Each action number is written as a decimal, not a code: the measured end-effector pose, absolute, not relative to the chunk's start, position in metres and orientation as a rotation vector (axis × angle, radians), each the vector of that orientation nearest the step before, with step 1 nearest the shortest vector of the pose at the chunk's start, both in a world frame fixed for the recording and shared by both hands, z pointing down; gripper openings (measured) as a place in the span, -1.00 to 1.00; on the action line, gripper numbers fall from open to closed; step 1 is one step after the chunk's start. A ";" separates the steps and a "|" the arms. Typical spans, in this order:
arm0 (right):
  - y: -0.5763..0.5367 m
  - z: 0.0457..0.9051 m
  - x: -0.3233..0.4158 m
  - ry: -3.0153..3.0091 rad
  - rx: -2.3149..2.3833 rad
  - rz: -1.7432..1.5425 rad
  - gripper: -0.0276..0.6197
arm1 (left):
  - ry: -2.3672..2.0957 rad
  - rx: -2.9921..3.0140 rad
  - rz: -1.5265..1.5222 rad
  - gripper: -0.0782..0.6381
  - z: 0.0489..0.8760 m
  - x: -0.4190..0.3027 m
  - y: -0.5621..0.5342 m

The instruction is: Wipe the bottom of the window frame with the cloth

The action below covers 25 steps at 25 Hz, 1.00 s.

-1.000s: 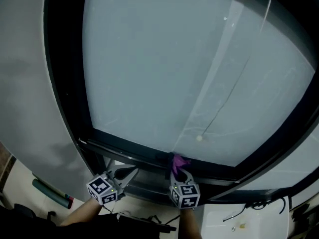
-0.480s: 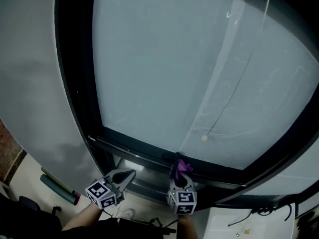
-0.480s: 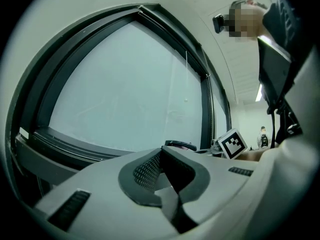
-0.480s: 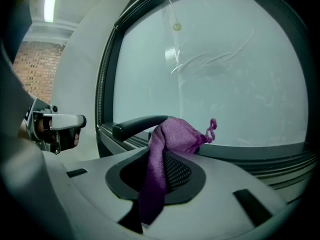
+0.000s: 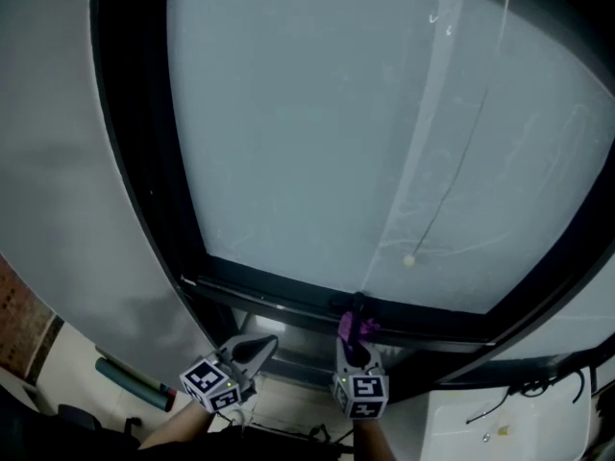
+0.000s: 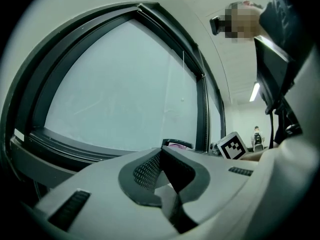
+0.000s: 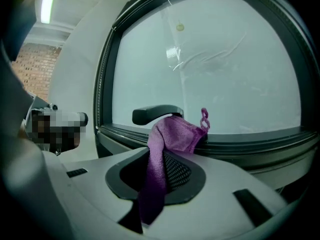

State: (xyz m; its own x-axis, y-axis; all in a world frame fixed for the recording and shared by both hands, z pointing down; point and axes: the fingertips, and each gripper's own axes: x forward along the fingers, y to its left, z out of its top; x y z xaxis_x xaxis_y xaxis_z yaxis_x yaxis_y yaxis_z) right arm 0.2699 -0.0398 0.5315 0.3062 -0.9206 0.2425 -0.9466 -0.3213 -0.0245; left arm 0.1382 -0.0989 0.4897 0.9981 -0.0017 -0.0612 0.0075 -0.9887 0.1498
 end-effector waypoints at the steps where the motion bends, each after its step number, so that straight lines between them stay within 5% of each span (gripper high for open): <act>1: -0.043 0.533 0.268 -1.734 2.455 0.319 -0.68 | 0.022 2.995 -0.086 -0.78 0.490 0.135 -0.103; 25: -0.096 0.505 0.274 -1.416 2.973 0.520 -0.68 | 0.322 2.986 -0.144 -0.78 0.482 0.098 -0.170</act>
State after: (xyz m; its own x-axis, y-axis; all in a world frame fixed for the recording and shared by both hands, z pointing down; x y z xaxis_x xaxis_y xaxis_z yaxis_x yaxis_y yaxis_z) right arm 0.2745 -0.0964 0.5051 0.5944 -0.7804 0.1942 -0.7208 -0.6240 -0.3018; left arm 0.0983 -0.1700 0.4816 0.9725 0.2056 -0.1093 0.2185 -0.9680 0.1233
